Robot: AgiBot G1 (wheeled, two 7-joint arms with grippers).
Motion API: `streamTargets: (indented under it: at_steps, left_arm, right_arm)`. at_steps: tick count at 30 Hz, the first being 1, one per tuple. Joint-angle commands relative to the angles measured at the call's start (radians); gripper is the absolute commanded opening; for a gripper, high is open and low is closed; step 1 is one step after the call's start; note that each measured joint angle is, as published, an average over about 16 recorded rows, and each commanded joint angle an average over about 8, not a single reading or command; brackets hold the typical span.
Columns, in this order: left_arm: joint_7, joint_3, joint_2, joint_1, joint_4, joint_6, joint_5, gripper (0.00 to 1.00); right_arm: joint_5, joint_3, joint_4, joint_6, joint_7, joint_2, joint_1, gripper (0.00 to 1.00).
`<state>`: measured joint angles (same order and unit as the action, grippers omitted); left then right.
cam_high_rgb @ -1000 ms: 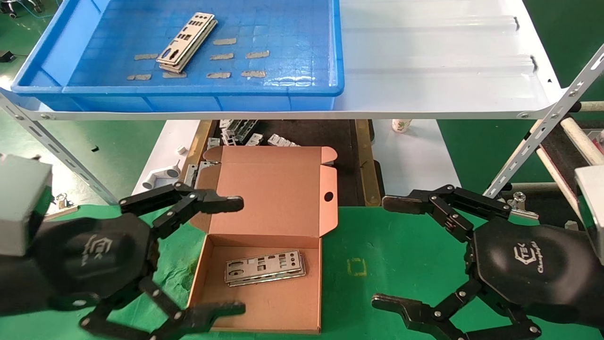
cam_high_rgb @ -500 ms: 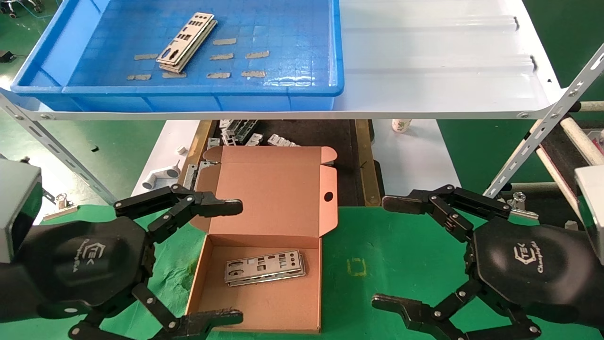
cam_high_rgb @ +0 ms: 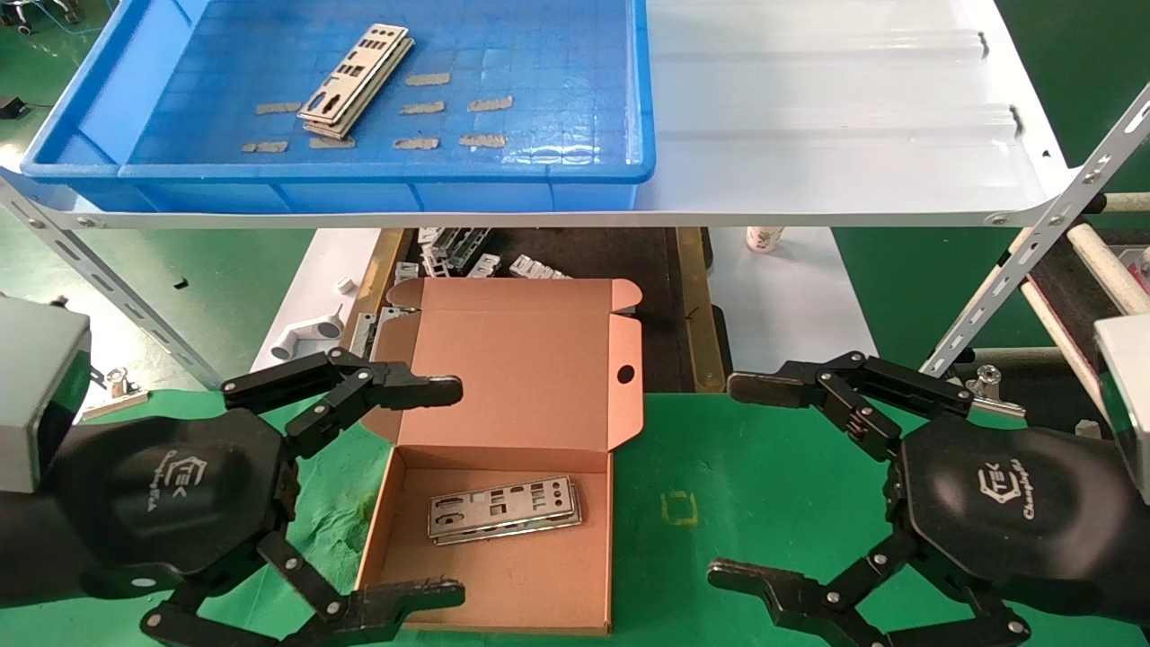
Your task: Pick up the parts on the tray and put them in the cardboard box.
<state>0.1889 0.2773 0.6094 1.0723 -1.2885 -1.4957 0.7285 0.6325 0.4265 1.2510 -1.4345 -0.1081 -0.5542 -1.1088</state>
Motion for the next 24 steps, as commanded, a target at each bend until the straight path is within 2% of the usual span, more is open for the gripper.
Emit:
streamTargets:
  at_steps: [1, 24]
  left_arm:
    - [0.0, 0.001, 0.001, 0.001, 0.001, 0.0, 0.001, 1.0]
    - [-0.002, 0.003, 0.002, 0.002, 0.006, 0.0, 0.003, 1.0]
  right_arm:
    - [0.0, 0.0, 0.0, 0.0, 0.0, 0.0, 0.0, 1.0]
    - [0.0, 0.0, 0.0, 0.0, 0.0, 0.0, 0.0, 1.0]
